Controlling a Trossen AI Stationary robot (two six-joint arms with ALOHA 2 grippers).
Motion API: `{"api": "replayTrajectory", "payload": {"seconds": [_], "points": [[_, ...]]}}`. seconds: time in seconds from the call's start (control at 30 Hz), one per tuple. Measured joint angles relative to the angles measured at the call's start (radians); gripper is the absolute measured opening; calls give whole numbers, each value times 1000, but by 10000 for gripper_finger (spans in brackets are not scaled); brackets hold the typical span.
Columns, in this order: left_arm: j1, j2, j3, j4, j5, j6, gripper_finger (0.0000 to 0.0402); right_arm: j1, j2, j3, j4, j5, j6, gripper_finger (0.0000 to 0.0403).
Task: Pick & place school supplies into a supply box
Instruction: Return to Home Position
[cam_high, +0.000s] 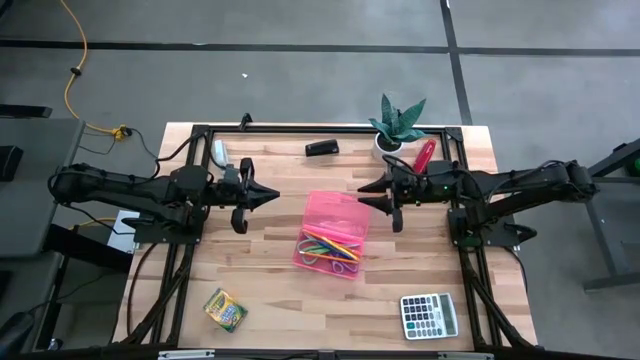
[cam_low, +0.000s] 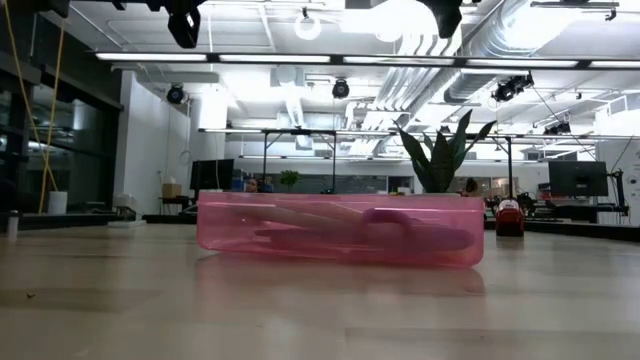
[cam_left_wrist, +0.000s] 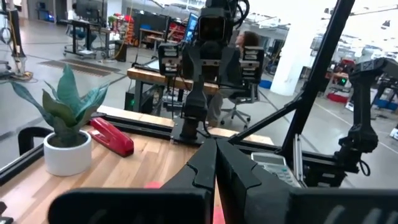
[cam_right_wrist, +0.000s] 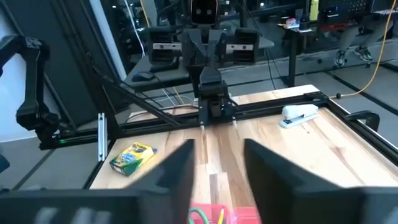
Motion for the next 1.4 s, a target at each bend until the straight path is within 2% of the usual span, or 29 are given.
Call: {"api": "replayTrajectory", "payload": {"seconds": [0.1,0.17,0.47,0.63,0.93,1.03,1.23,1.4], "points": [[0,-3,0,-14,11,0,0,0,1,0,3,-9,-2,38],[0,-3,0,-13,13,0,0,0,0,0,9,-22,-4,14],[0,-23,0,-24,18,0,0,0,0,0,19,-29,22,2],[0,-53,0,-66,30,-27,0,0,0,0,42,-73,18,1],[74,-289,-9,-311,39,-11,0,1,0,0,62,-106,20,0],[87,-381,-85,-273,71,-24,0,1,0,0,78,-106,48,0],[92,-556,-319,-110,89,-96,0,0,0,0,88,-107,86,0],[92,-677,-434,-95,89,-150,0,1,0,0,88,-107,115,0]]}}
